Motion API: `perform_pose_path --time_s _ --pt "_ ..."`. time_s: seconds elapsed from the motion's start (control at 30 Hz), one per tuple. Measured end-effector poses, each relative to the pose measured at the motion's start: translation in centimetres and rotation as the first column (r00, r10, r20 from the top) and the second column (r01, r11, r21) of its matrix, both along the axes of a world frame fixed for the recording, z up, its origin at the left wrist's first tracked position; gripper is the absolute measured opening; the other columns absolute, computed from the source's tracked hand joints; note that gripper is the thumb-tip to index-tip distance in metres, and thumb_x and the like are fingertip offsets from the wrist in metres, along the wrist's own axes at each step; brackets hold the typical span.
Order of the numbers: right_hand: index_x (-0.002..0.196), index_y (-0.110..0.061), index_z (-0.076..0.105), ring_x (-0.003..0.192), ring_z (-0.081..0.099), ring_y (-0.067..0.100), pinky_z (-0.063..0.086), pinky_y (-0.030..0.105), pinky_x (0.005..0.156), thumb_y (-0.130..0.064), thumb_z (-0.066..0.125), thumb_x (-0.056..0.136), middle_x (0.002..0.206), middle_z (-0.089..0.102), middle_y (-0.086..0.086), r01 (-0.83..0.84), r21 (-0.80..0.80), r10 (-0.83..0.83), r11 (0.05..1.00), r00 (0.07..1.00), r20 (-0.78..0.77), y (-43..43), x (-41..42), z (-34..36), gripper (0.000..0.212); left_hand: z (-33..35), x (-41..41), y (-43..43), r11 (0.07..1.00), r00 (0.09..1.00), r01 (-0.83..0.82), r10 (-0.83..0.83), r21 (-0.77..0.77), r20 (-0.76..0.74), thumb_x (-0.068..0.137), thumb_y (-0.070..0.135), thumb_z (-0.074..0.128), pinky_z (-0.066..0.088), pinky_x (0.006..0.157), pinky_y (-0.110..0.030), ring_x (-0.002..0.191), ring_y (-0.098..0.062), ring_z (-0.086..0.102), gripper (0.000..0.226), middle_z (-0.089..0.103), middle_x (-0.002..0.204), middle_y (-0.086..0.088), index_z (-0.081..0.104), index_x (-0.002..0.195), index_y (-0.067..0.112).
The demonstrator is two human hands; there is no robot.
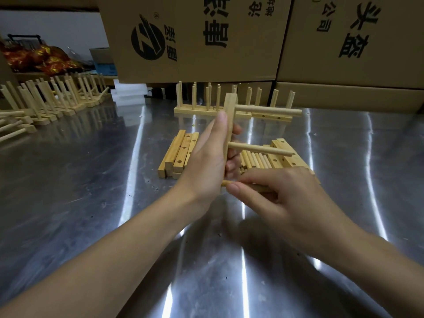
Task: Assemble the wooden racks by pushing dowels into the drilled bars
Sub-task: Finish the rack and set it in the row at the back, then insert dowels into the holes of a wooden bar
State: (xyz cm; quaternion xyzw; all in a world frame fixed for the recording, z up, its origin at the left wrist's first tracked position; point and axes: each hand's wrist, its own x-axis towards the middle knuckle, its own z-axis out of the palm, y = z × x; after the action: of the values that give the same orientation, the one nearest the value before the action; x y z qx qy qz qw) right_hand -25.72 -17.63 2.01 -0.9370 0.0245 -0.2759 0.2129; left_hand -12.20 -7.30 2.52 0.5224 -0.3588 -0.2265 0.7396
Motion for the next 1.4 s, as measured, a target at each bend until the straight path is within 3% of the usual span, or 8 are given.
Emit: perform_pose_path --time_s 0.2,0.4,0.53,0.6,0.77,0.93,1.2,1.4 --pt "0.072 -0.022 0.072 0.046 0.033 0.008 0.025 0.018 0.049 -0.042 0.057 0.108 0.048 0.033 -0.010 -0.076 0.307 0.096 0.949 0.994 -0.049 0.2 0.8 -0.8 0.044 0.0 -0.4 0.0 0.999 0.997 -0.052 0.052 -0.014 0.061 0.104 0.059 0.040 0.040 0.058 -0.026 0.061 -0.009 0.043 0.044 0.048 0.079 0.003 0.064 0.097 0.023" --pt "0.071 -0.013 0.073 0.047 0.019 0.013 0.021 0.027 0.047 -0.043 0.058 0.104 0.049 0.026 -0.006 -0.097 0.638 0.188 0.764 0.979 -0.077 0.8 0.8 -0.9 0.048 0.1 -0.6 0.0 0.999 0.990 -0.052 0.053 -0.009 0.134 0.105 0.058 0.039 0.044 0.063 -0.023 0.067 -0.006 0.049 0.039 0.052 0.088 0.006 0.065 0.098 0.029" --pt "0.073 -0.009 0.074 0.047 0.014 0.016 0.017 0.021 0.043 -0.044 0.062 0.100 0.051 0.022 0.001 -0.052 0.847 0.296 0.529 0.947 -0.127 0.7 0.7 -0.6 0.046 0.1 -0.9 -0.1 0.999 0.989 -0.049 0.050 -0.010 0.136 0.103 0.057 0.040 0.044 0.063 -0.021 0.068 -0.006 0.049 0.039 0.054 0.087 0.004 0.066 0.091 0.032" --pt "0.073 -0.010 0.074 0.046 0.015 0.015 0.018 0.020 0.042 -0.045 0.062 0.099 0.050 0.022 0.000 -0.046 0.848 0.312 0.529 0.939 -0.144 0.5 0.6 -0.5 0.046 -0.1 -1.0 -0.2 0.998 0.989 -0.051 0.054 -0.026 0.139 0.104 0.057 0.040 0.043 0.063 -0.023 0.067 -0.007 0.047 0.039 0.052 0.087 0.001 0.065 0.091 0.030" --pt "0.079 -0.021 0.083 0.048 0.023 0.014 0.020 0.026 0.046 -0.055 0.064 0.092 0.048 0.030 -0.004 -0.044 0.676 0.232 0.735 0.954 -0.190 -0.6 0.9 -0.1 0.042 -0.9 -1.0 -0.5 0.994 0.993 -0.108 0.110 -0.031 0.053 0.103 0.060 0.038 0.044 0.060 -0.025 0.063 -0.006 0.046 0.046 0.049 0.075 0.006 0.060 0.100 0.019" --pt "0.092 -0.029 0.082 0.052 0.044 0.011 0.035 0.025 0.051 -0.058 0.076 0.085 0.056 0.056 -0.001 -0.023 0.619 0.122 0.785 0.986 -0.117 -1.8 0.6 -0.2 0.030 -1.4 -0.1 -0.6 0.979 0.979 -0.205 0.205 0.016 -0.016 0.112 0.056 0.033 0.044 0.053 -0.017 0.056 -0.003 0.049 0.048 0.051 0.065 0.013 0.058 0.099 0.017" --pt "0.105 -0.025 0.081 0.065 0.068 0.018 0.041 0.023 0.046 -0.049 0.087 0.081 0.086 0.078 0.005 -0.021 0.827 0.185 0.562 0.978 -0.101 -2.4 0.5 -1.1 0.035 -1.1 0.9 -0.4 0.980 0.947 -0.201 0.192 -0.011 -0.257 0.113 0.055 0.034 0.035 0.049 -0.022 0.054 -0.009 0.042 0.047 0.047 0.066 0.007 0.058 0.097 0.018" --pt "0.106 -0.031 0.082 0.069 0.074 0.021 0.045 0.024 0.047 -0.044 0.083 0.084 0.094 0.080 0.009 -0.028 0.838 0.128 0.545 0.991 -0.050 -1.0 1.0 -1.8 0.025 -0.9 0.3 -0.7 0.997 0.956 -0.052 0.031 -0.065 -0.292 0.108 0.065 0.029 0.051 0.075 -0.035 0.072 -0.011 0.057 0.050 0.056 0.079 0.004 0.071 0.095 0.042"
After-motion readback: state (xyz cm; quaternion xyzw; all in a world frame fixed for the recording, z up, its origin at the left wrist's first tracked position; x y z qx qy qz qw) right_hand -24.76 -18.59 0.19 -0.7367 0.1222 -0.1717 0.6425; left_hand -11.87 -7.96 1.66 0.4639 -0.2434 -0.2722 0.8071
